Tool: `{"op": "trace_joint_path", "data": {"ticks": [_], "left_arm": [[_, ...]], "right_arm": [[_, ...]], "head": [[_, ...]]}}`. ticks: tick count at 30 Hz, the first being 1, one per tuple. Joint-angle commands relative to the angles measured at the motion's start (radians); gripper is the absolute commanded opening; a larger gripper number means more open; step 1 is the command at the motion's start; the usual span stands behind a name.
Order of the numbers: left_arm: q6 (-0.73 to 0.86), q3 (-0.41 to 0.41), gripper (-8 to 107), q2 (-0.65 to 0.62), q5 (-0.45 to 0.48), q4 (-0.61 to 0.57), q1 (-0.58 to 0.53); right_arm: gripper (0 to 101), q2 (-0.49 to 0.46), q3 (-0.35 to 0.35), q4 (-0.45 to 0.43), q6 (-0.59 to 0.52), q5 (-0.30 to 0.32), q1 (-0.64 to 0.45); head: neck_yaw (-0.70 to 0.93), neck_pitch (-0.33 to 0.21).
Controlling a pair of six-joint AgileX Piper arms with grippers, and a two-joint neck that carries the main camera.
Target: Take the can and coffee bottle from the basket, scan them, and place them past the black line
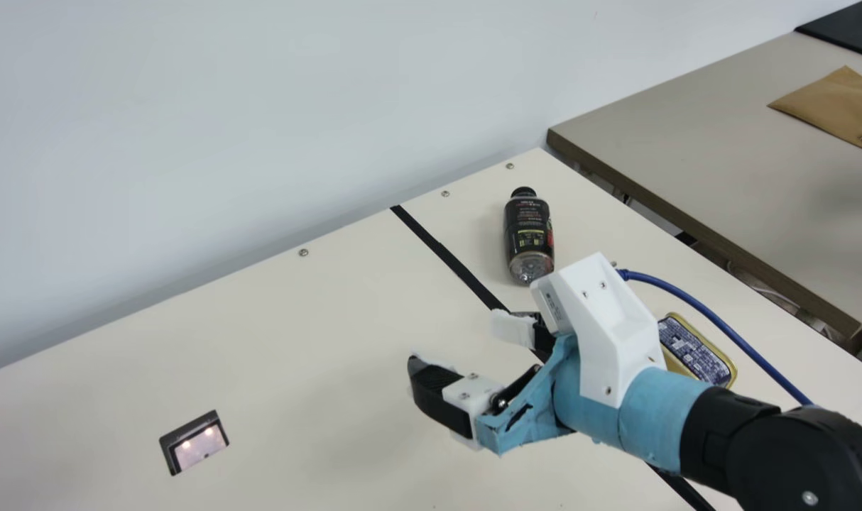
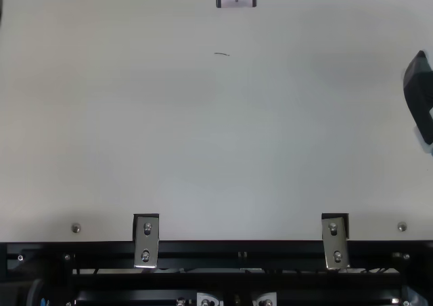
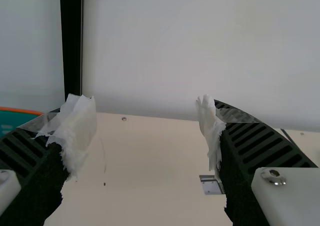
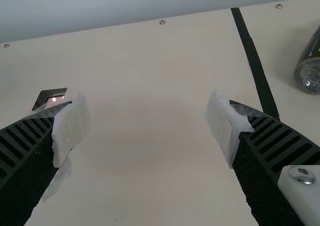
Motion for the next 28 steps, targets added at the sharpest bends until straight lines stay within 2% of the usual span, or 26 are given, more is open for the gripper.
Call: {"op": "trace_joint_path", "data": {"ticks": [1, 9, 16, 17, 20, 24, 28], "left_arm": [[-0.046, 0.024, 90, -0.059, 0.019, 0.076, -0.006], [-0.120, 0.140, 90, -0.224, 0.048, 0.221, -0.047], [-0.141, 0.265, 90, -0.336, 0.023, 0.301, -0.068], [-0.140, 0.233, 90, -0.316, 0.034, 0.286, -0.066], [-0.140, 0.264, 90, -0.336, 0.025, 0.301, -0.066], [-0.140, 0.264, 90, -0.336, 0.025, 0.301, -0.068], [-0.140, 0.264, 90, -0.336, 0.025, 0.301, -0.068]], "right_arm": [[101, 0.000, 0.000, 0.000, 0.000, 0.000, 0.000], [101, 0.000, 0.000, 0.000, 0.000, 0.000, 0.000], [101, 0.000, 0.000, 0.000, 0.000, 0.000, 0.000], [101, 0.000, 0.000, 0.000, 0.000, 0.000, 0.000], [101, 0.000, 0.000, 0.000, 0.000, 0.000, 0.000], [101, 0.000, 0.000, 0.000, 0.000, 0.000, 0.000], [101, 0.000, 0.000, 0.000, 0.000, 0.000, 0.000]], "head": [[-0.018, -0.035], [-0.018, -0.035], [-0.018, -0.035], [-0.018, -0.035], [-0.018, -0.035], [-0.009, -0.032], [0.101, -0.029]]}}
